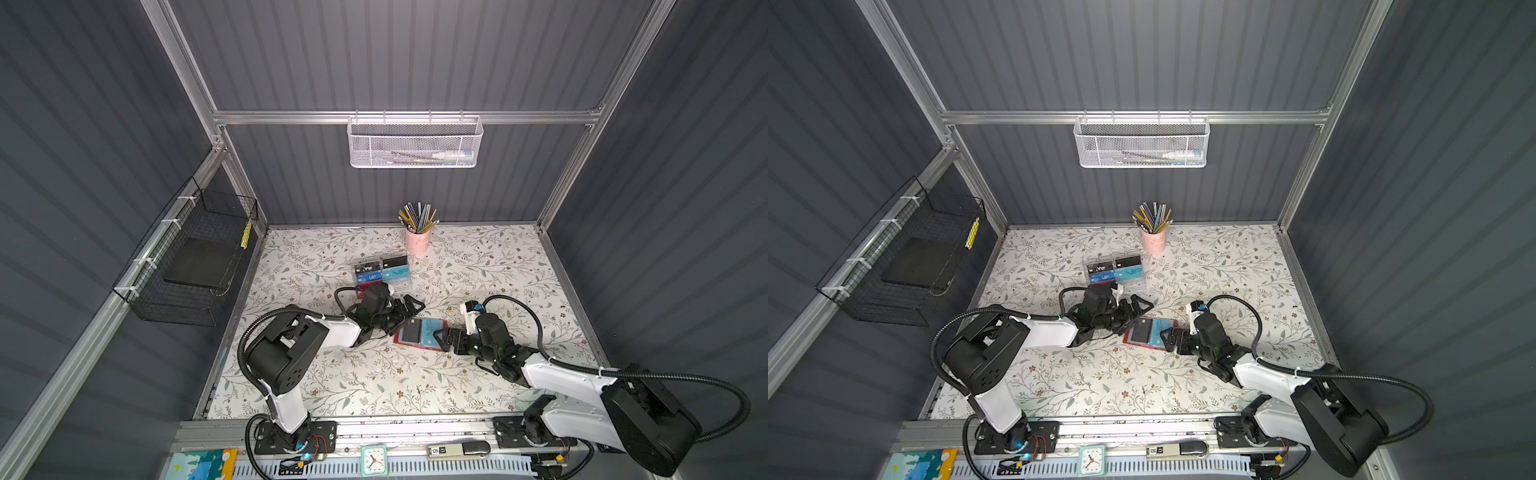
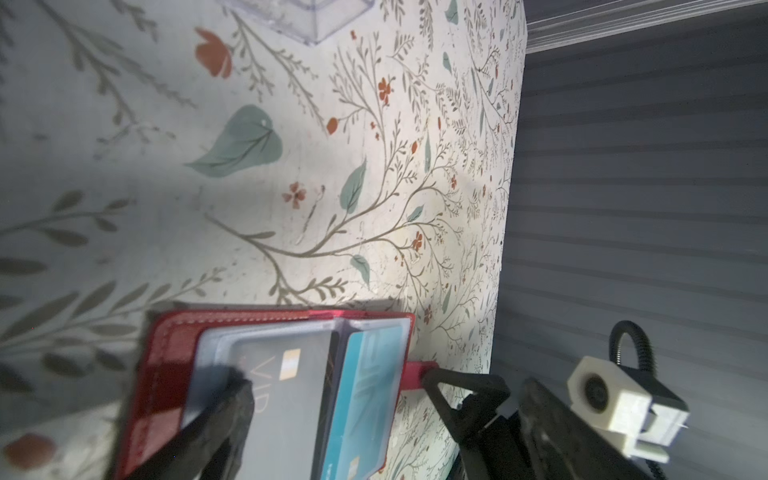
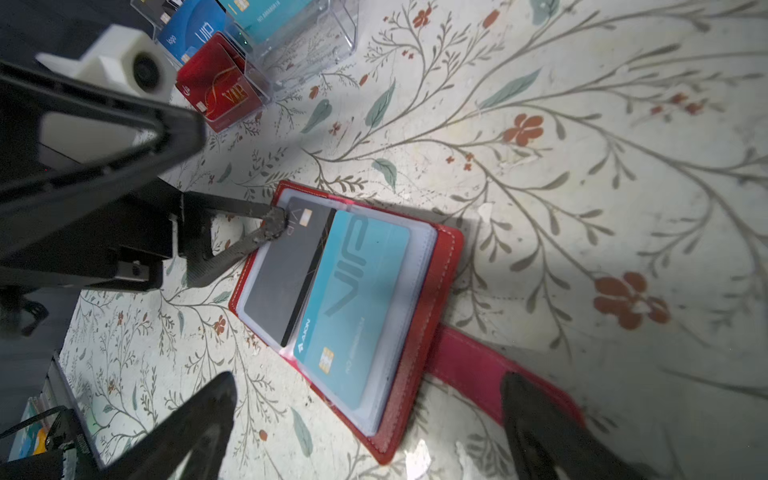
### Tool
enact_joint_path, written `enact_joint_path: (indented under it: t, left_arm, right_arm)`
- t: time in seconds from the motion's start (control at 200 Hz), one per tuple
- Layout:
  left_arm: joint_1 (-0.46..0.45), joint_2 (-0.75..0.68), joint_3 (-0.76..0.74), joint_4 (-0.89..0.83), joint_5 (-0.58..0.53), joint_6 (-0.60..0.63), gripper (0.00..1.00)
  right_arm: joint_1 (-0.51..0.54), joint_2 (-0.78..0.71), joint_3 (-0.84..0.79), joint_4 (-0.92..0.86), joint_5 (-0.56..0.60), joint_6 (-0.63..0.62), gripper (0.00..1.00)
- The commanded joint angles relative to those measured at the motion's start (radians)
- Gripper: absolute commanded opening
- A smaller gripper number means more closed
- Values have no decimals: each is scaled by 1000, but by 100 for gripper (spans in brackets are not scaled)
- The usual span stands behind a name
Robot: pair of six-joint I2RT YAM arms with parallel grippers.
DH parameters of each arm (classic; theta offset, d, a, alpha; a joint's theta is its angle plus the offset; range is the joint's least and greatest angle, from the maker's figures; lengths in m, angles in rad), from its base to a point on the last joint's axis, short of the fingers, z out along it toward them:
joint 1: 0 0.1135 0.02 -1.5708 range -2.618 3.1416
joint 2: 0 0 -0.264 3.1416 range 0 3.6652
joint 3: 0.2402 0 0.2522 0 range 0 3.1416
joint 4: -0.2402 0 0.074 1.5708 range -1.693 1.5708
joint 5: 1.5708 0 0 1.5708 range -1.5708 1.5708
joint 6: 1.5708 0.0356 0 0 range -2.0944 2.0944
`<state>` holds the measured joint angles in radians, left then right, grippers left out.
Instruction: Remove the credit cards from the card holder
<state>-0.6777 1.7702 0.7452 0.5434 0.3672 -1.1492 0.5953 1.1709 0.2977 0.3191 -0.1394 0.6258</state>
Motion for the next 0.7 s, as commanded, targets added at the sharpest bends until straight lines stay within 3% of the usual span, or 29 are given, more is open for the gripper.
enact_joint_path:
  t: [0.0,0.095,0.23,0.695]
  left_arm:
    - [3,3,-30,19,12,-3,100]
    - [3,-2,-39,21,13,0,100]
    - [3,-18,-53,22,18,0,100]
    - [36,-106,-139,15,12,-3,100]
  right_arm:
    - [-2,-44,42,-102,32,-36,99]
    - [9,-104,64,-140,42,-46,99]
    - [14,-106,35,-51,-41,-15,99]
    - [43,224,49,174,-90,33,99]
